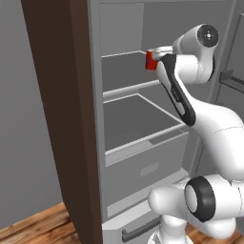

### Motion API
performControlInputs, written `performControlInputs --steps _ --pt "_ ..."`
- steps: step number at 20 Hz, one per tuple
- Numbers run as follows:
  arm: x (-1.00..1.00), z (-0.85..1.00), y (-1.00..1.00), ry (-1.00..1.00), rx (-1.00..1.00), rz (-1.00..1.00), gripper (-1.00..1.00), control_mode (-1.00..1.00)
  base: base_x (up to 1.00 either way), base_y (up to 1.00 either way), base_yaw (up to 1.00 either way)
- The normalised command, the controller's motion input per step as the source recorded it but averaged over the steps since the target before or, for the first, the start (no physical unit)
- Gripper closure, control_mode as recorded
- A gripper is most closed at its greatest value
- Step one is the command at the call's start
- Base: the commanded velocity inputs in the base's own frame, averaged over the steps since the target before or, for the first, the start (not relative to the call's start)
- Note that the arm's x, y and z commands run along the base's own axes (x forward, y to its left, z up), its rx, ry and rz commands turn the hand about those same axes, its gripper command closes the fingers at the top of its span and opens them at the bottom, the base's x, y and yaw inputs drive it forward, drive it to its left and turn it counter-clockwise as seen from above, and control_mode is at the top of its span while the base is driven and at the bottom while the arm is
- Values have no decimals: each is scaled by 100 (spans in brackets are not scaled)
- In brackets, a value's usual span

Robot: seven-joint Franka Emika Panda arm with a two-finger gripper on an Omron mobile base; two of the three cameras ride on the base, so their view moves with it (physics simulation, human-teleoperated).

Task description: Open the fridge, grab two sodas, and place both sodas inside the bowl with ice on the dining counter.

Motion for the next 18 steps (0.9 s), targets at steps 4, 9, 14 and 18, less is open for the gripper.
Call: performControlInputs --steps 4,9,14,18 --pt "40 -7 0 -14 -6 0 -100 -100 0 0 0" --pt "37 -5 0 -13 -1 1 -100 -100 0 0 0" --pt "49 -1 0 -2 9 1 -100 -100 0 0 0" --pt "49 -2 -7 0 7 0 -100 -100 0 0 0"
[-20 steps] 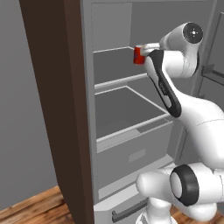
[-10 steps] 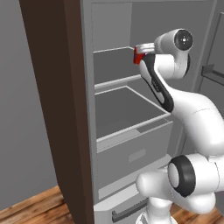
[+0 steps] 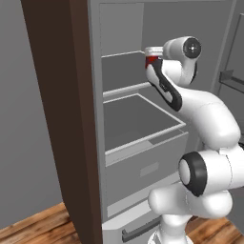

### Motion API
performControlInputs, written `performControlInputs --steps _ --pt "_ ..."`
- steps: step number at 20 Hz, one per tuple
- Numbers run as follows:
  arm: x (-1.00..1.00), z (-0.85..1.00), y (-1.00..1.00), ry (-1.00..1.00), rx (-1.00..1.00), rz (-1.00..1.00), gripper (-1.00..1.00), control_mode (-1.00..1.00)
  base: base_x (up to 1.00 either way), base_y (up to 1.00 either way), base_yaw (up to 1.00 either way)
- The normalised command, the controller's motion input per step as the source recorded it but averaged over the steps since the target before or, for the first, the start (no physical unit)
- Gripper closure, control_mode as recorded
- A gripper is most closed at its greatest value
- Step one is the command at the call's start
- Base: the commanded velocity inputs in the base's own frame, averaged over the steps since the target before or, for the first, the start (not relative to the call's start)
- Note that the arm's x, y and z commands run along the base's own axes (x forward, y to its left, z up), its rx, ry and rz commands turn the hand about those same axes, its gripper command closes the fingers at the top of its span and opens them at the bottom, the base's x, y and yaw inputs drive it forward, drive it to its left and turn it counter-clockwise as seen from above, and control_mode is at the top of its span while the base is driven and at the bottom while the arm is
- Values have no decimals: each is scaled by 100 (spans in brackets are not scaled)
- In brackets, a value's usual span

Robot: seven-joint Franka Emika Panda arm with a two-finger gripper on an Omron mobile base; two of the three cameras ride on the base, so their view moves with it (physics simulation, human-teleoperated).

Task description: Open the fridge, grab two sodas, and place both sodas inside the bowl with ice on the dining counter.

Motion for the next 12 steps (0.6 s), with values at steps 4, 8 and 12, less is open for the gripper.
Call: performControlInputs --steps 4,8,12 --pt "46 -12 -6 0 0 0 -100 -100 0 0 0" --pt "45 -14 -1 0 0 0 -100 -100 0 0 0" --pt "40 -15 -4 0 0 0 -100 -100 0 0 0"
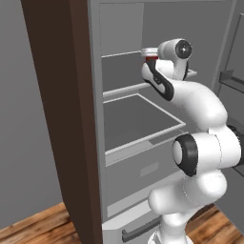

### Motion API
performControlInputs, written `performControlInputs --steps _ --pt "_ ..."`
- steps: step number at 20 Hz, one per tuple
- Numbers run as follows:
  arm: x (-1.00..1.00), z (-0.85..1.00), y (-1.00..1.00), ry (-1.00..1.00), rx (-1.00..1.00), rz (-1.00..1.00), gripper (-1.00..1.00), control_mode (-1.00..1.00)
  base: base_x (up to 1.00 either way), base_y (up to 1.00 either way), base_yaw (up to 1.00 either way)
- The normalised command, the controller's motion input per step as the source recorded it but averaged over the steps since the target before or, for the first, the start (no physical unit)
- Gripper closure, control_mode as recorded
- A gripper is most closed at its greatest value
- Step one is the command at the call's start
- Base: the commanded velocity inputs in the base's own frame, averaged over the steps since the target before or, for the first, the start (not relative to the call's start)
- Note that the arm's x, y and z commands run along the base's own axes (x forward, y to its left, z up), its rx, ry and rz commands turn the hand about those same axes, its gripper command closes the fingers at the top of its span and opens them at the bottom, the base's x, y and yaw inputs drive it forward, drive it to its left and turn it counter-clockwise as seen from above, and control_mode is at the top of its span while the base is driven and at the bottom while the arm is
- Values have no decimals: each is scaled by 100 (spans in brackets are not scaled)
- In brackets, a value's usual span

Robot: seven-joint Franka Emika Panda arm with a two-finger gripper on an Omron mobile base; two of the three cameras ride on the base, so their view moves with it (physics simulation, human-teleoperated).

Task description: Open the fridge, grab two sodas, and place both sodas inside the bowl with ice on the dining counter.

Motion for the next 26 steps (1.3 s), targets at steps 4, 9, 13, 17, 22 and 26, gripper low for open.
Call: performControlInputs --steps 4,9,13,17,22,26 --pt "35 -16 -11 0 0 0 -100 -100 0 0 0" --pt "28 -12 -11 0 0 0 -100 -100 0 0 0" --pt "29 -11 -3 0 0 0 -100 -100 0 0 0" --pt "29 -9 0 0 0 0 -100 -100 0 0 0" --pt "18 -7 0 0 1 0 -100 -100 0 0 0" --pt "21 -6 0 0 3 0 -100 -100 0 0 0"
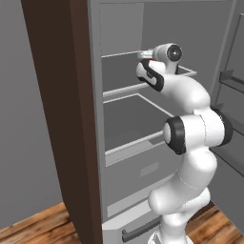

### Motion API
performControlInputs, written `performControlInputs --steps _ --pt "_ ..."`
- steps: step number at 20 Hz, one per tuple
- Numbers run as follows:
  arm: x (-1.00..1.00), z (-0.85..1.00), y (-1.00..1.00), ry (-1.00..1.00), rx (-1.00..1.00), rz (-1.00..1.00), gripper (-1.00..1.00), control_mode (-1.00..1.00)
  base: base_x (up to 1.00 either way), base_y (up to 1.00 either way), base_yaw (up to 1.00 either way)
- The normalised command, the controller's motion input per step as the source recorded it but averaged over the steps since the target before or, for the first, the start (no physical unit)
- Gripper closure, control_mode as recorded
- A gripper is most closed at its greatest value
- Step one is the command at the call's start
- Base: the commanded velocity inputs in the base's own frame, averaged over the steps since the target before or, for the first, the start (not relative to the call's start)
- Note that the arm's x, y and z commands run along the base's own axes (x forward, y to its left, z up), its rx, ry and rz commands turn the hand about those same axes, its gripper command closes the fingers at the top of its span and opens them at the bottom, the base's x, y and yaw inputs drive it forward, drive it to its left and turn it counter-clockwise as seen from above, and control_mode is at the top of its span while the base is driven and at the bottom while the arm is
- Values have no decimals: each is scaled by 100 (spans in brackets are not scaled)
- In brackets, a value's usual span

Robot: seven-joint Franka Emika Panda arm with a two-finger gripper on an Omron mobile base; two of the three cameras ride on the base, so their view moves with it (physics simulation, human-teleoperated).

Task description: Open the fridge, grab two sodas, and place both sodas inside the bowl with ice on the dining counter.

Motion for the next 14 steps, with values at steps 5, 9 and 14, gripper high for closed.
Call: performControlInputs --steps 5,9,14 --pt "18 -10 -1 0 3 0 100 -100 0 0 0" --pt "3 -5 -1 1 0 0 100 -100 0 0 0" --pt "-21 -1 0 -5 0 -2 100 -100 0 0 0"
